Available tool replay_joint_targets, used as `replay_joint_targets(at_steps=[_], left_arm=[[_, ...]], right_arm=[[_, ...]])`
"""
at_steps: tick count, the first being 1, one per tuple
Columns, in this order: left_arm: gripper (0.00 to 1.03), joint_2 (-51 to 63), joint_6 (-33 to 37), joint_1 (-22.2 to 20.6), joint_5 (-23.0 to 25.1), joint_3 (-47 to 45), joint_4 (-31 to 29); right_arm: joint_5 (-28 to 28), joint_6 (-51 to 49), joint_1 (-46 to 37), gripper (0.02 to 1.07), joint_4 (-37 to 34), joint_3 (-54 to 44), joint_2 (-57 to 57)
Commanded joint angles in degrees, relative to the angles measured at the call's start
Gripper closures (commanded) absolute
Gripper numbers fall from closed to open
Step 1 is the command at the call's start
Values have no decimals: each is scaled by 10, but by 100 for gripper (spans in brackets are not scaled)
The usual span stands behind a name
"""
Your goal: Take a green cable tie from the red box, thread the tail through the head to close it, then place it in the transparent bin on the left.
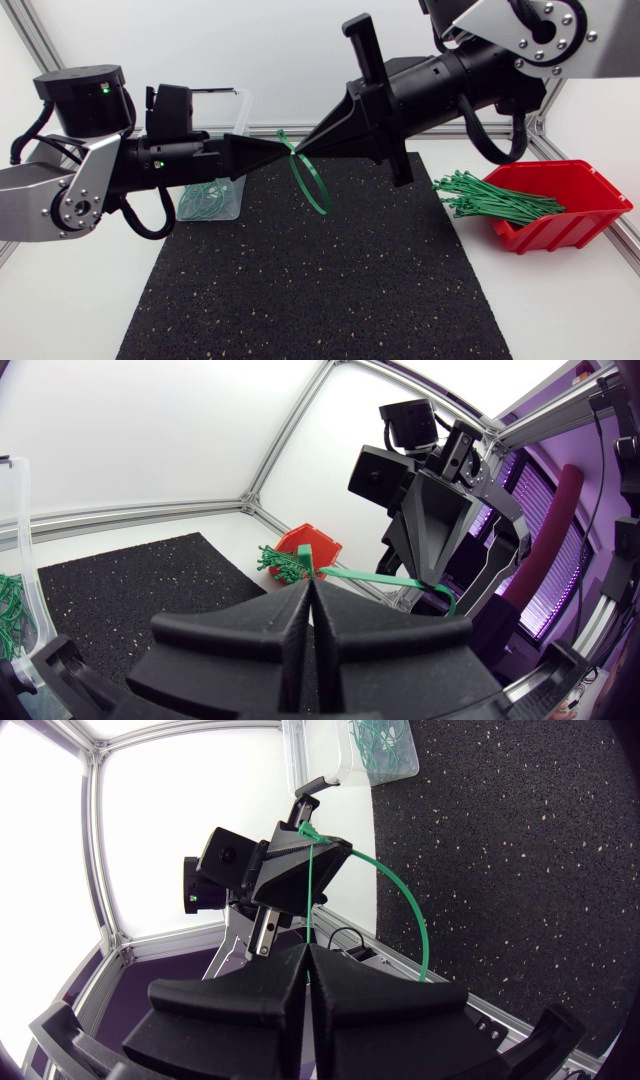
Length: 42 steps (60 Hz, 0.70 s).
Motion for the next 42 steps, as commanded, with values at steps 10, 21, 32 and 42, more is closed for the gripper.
replay_joint_targets(at_steps=[10, 21, 32, 42], left_arm=[[100, -3, -7, -8, -4, -4, 7], [100, -3, -6, -11, -9, -6, 7], [100, -1, -6, -14, -10, -6, 7], [100, 0, -6, -14, -11, -3, 7]], right_arm=[[1, 18, -10, 102, 9, -13, -3], [1, 18, -13, 102, 13, -13, -3], [1, 18, -11, 102, 13, -14, -2], [0, 18, -7, 102, 13, -15, -1]])
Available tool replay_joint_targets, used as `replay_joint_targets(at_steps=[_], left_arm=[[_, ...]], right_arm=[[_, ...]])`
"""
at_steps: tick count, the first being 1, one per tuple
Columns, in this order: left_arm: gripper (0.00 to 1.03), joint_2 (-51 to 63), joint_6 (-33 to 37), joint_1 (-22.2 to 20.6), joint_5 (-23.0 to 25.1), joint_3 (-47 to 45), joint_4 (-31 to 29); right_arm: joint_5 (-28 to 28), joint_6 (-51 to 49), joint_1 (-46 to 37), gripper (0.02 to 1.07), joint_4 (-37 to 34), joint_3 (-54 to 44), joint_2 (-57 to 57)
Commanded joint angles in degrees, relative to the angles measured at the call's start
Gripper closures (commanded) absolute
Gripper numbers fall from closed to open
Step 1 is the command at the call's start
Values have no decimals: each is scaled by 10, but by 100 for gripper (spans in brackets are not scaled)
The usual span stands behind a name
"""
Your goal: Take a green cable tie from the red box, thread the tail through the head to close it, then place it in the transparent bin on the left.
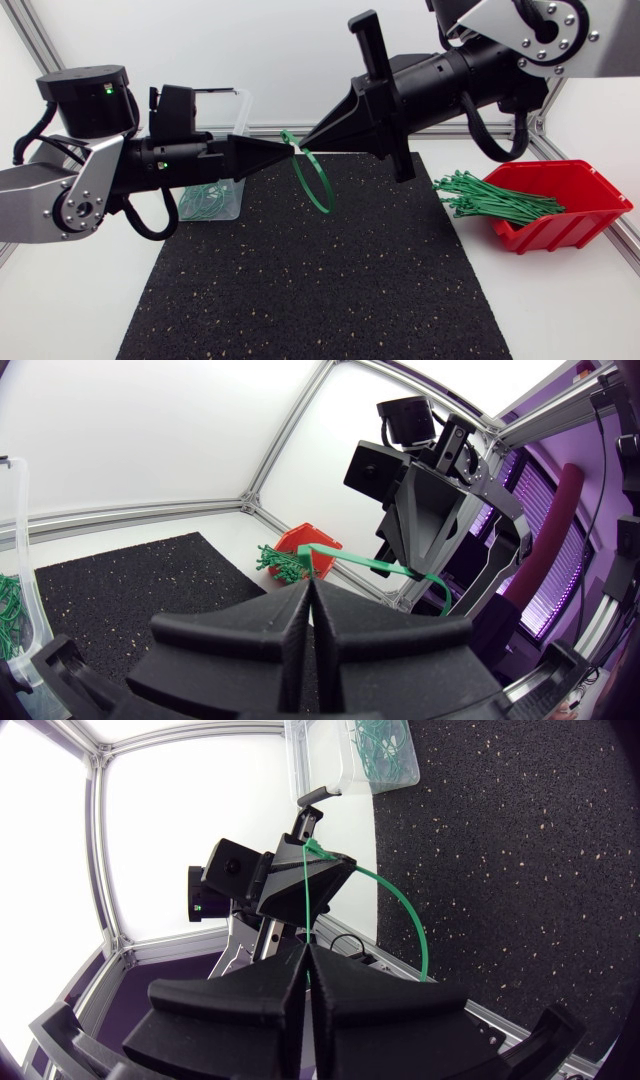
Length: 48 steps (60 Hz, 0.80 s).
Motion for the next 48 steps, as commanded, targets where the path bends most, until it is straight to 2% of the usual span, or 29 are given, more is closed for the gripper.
replay_joint_targets(at_steps=[1, 48], left_arm=[[100, 1, -6, -4, -2, -3, 7], [100, 1, -7, 3, -4, 3, 7]], right_arm=[[0, 18, 4, 102, 2, -14, -2], [0, 18, 1, 102, 2, -16, -3]])
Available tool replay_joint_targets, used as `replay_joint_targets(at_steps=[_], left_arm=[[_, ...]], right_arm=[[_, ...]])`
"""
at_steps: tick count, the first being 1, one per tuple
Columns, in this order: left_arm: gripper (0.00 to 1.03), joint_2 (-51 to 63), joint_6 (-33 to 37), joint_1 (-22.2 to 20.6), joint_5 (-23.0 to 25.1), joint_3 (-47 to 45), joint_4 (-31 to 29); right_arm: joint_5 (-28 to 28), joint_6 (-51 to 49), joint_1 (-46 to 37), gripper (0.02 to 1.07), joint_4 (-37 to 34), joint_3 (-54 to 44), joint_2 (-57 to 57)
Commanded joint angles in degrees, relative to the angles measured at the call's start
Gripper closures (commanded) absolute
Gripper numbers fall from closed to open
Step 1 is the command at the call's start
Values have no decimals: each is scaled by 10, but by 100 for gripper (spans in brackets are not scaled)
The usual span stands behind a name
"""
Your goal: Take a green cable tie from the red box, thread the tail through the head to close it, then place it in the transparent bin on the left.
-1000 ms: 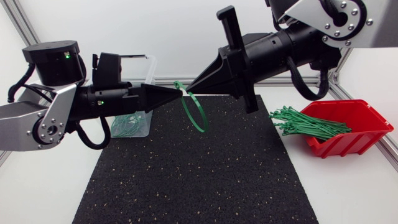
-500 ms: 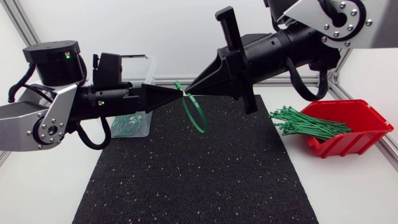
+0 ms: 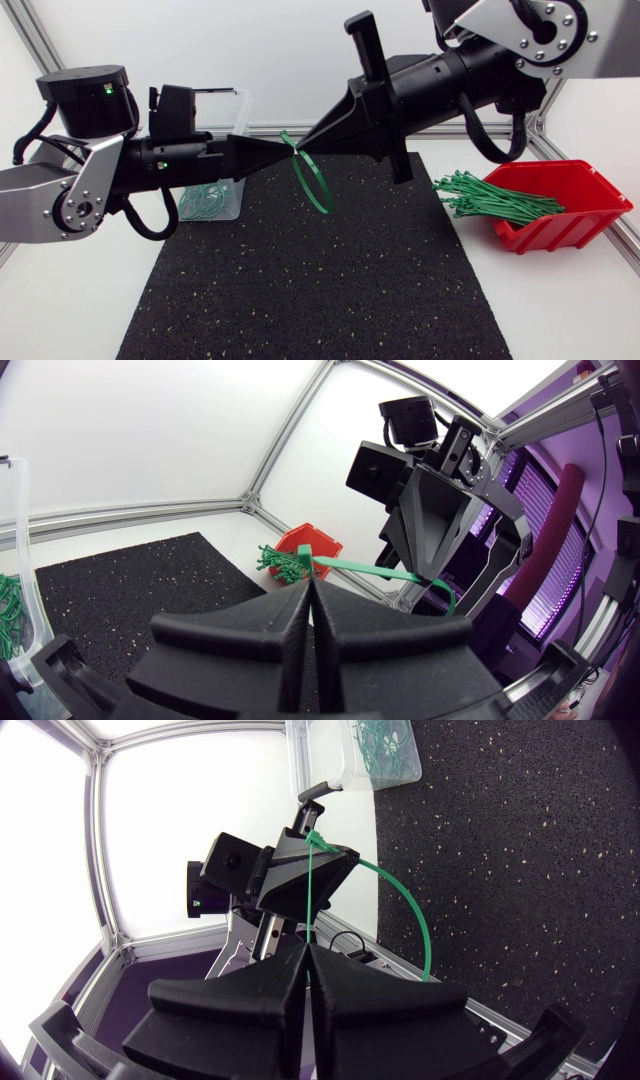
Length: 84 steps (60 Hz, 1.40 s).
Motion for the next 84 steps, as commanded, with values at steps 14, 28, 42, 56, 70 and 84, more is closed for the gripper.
replay_joint_targets(at_steps=[14, 28, 42, 56, 70, 84], left_arm=[[100, -2, -7, -4, -5, -1, 7], [100, -2, -6, -9, -7, -1, 8], [100, -8, -6, -15, -11, -2, 8], [100, -24, 5, -26, -39, -10, 8], [100, -30, 13, -26, -54, -14, 8], [100, -32, 22, -39, -65, -17, 8]], right_arm=[[-1, 18, -8, 102, 5, -17, 1], [-2, 19, 2, 102, 7, -13, 10], [-3, 24, 4, 102, 11, -11, 22], [-7, 40, -6, 102, 16, -11, 28], [-11, 45, -25, 102, 15, -13, 21], [-14, 48, -28, 102, 14, -14, 22]])
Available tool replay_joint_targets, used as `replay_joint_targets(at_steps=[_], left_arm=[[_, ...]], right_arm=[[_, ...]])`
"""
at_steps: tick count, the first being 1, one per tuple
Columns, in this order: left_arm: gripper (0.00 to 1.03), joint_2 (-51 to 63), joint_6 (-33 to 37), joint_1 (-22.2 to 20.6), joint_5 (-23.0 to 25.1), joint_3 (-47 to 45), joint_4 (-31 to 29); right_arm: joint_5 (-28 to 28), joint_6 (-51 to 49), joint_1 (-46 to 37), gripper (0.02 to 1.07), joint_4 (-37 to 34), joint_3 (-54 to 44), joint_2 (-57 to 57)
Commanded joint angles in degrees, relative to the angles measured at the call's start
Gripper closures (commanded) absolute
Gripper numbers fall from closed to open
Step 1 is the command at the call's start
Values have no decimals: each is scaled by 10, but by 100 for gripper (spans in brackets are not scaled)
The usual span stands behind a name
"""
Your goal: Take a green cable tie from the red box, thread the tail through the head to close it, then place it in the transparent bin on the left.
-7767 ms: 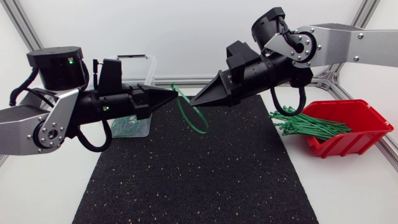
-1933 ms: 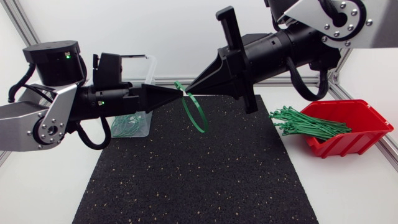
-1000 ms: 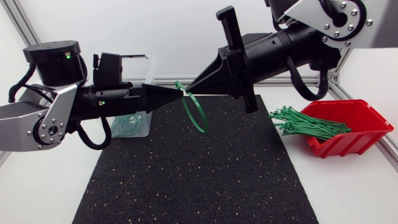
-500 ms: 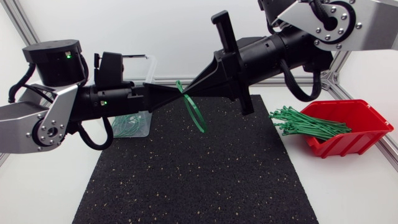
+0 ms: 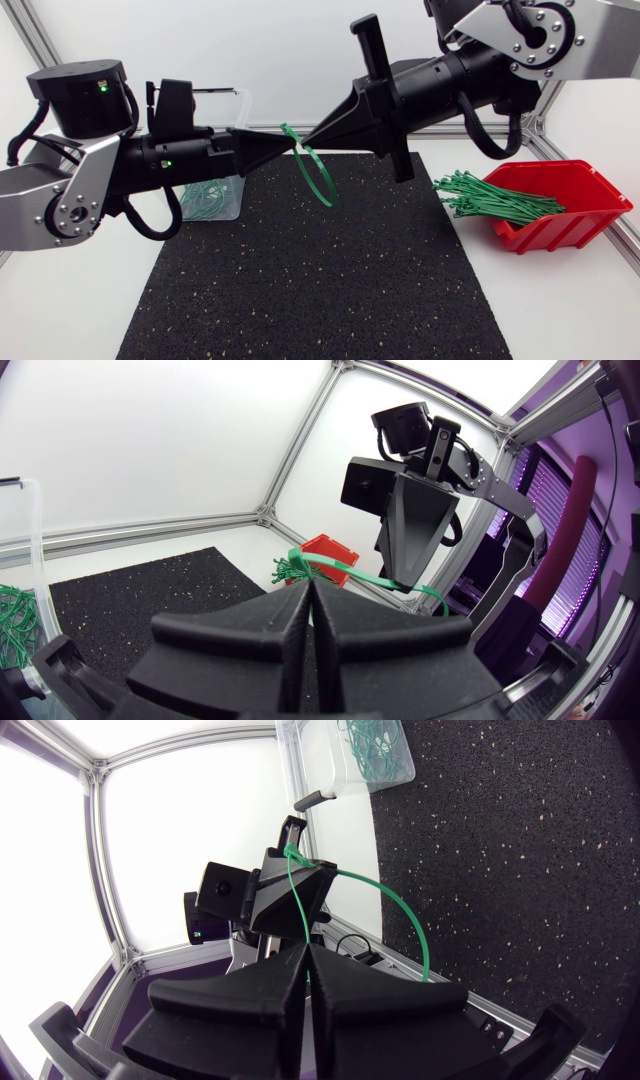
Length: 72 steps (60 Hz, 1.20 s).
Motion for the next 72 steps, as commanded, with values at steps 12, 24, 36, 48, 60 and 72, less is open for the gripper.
replay_joint_targets(at_steps=[12, 24, 36, 48, 60, 72], left_arm=[[100, -4, 11, -20, 7, -17, 16], [100, -4, 12, -20, 7, -17, 19], [100, -5, 12, -22, 7, -19, 21], [100, -11, 12, -29, 7, -21, 21], [100, -34, 11, -31, 6, -26, 18], [100, -54, 14, -29, 1, -30, 17]], right_arm=[[2, 24, -8, 102, 1, -14, 7], [1, 32, -3, 102, 0, -16, 9], [2, 46, -1, 102, 3, -4, 10], [6, 46, 4, 101, 1, 14, 10], [15, 52, 7, 101, 0, 37, 32], [22, 54, 17, 101, 4, 40, 46]])
